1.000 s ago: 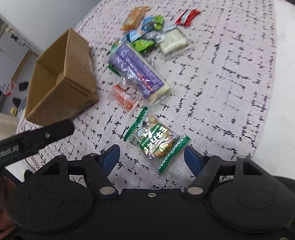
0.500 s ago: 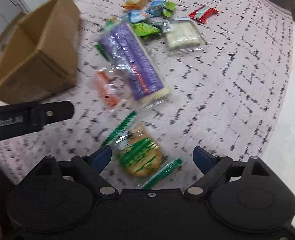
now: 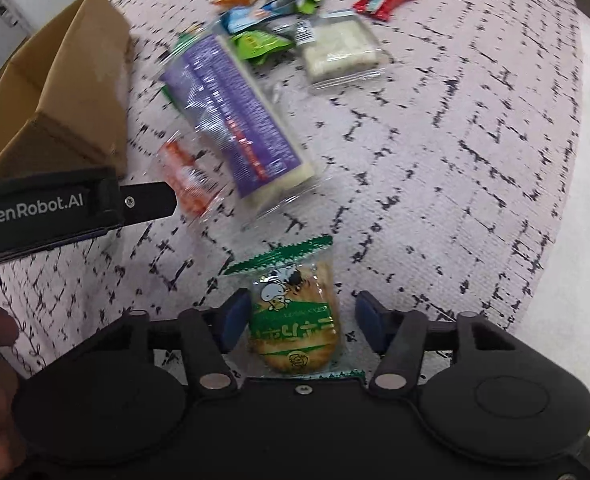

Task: Organize snacks
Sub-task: 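Grasp the green cracker pack with the right tool while the left tool grasps the orange jelly stick, then carry both snacks over the cardboard box and open both tools to drop them, then move both tools back toward the remaining snack pile, then grasp the purple bar pack with the left tool while the right tool grasps the white cheese pack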

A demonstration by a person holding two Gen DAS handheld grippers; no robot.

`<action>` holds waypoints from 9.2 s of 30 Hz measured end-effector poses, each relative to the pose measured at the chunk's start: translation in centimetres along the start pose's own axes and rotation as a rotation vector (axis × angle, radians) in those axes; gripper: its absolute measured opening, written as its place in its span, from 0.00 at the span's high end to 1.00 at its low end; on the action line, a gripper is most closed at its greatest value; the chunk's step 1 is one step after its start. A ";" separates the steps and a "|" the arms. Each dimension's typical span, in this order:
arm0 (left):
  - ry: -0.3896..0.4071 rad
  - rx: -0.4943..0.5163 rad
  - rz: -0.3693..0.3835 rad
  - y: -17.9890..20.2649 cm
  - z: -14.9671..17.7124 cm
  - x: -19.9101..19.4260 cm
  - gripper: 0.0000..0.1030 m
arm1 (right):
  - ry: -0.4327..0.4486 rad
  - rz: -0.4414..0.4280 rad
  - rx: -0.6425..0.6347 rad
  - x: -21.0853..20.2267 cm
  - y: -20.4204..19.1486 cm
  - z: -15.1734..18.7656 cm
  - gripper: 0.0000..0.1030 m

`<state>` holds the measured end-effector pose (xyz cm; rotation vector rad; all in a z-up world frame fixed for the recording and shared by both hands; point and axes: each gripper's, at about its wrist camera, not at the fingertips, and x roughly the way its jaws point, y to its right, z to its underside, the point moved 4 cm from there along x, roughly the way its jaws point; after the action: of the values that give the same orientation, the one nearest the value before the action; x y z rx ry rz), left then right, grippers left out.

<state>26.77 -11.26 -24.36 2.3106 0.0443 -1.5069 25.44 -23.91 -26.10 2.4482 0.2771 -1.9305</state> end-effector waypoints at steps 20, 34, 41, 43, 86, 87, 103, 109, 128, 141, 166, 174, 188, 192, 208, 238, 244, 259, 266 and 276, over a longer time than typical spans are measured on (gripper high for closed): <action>0.012 -0.013 -0.026 2.4 -0.5 2.9 0.69 | -0.023 -0.034 -0.024 0.5 -0.1 0.3 0.36; -0.074 0.062 -0.039 0.9 2.1 1.2 0.73 | 0.046 -0.033 0.018 -0.6 0.4 0.7 0.54; -0.079 0.085 -0.111 0.7 2.3 0.9 0.54 | 0.051 -0.026 0.047 -1.1 1.1 0.8 0.45; -0.065 0.057 -0.098 0.4 2.2 0.8 0.53 | 0.047 -0.024 0.028 -1.0 0.8 0.8 0.38; 0.157 0.024 -0.007 -1.2 0.2 -7.9 0.81 | 0.254 0.015 -0.079 -6.8 -3.8 -0.5 0.53; 0.165 0.024 -0.005 -1.3 0.1 -8.4 0.81 | 0.264 0.003 -0.077 -7.2 -4.1 -0.6 0.53; 0.289 -0.021 -0.016 -4.5 -2.0 -14.0 0.81 | 0.400 -0.068 -0.112 -11.3 -9.0 -2.1 0.53; 0.312 -0.045 -0.028 -6.0 -2.6 -15.0 0.81 | 0.429 -0.096 -0.122 -11.9 -10.6 -2.7 0.53; 0.283 -0.123 -0.038 -10.2 -4.7 -13.3 0.81 | 0.440 -0.140 -0.139 -10.5 -13.8 -5.3 0.53; 0.208 -0.187 -0.020 -12.5 -6.1 -9.6 0.81 | 0.413 -0.179 -0.134 -8.3 -15.3 -7.2 0.53; 0.214 -0.242 -0.117 -16.2 -8.5 -10.8 0.66 | 0.342 -0.304 -0.111 -6.9 -17.8 -8.2 0.37; 0.212 -0.247 -0.126 -15.2 -8.4 -12.0 0.31 | 0.363 -0.271 -0.090 -8.6 -14.8 -7.6 0.29; 0.251 -0.147 -0.116 -10.4 -6.9 -13.4 0.00 | 0.407 -0.197 -0.020 -10.8 -6.2 -5.2 0.07; 0.264 -0.120 -0.096 -8.5 -6.4 -13.6 0.00 | 0.433 -0.195 0.003 -11.3 -4.2 -4.5 0.03; 0.238 -0.063 -0.065 -2.4 -4.7 -12.7 0.00 | 0.481 -0.227 0.090 -11.6 2.1 -3.3 0.02; 0.279 -0.017 -0.077 7.0 -2.1 -7.8 0.01 | 0.467 -0.269 0.195 -7.8 10.5 -3.4 0.01; 0.249 -0.059 -0.060 7.7 -1.5 -5.4 0.03 | 0.455 -0.265 0.210 -6.5 12.1 -4.0 0.02; 0.184 -0.180 -0.031 7.5 -1.3 -0.1 0.22 | 0.397 -0.302 0.198 -3.4 13.2 -5.2 0.14; 0.155 -0.240 -0.005 6.5 -1.2 1.7 0.49 | 0.377 -0.300 0.162 -2.6 12.0 -6.2 0.18; 0.160 -0.253 -0.009 5.8 -1.4 1.4 0.70 | 0.362 -0.278 0.073 -1.5 9.1 -8.5 0.18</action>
<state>29.93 -16.37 -23.37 2.2217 0.2722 -1.2376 34.65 -32.08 -23.56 2.9374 0.5893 -1.5844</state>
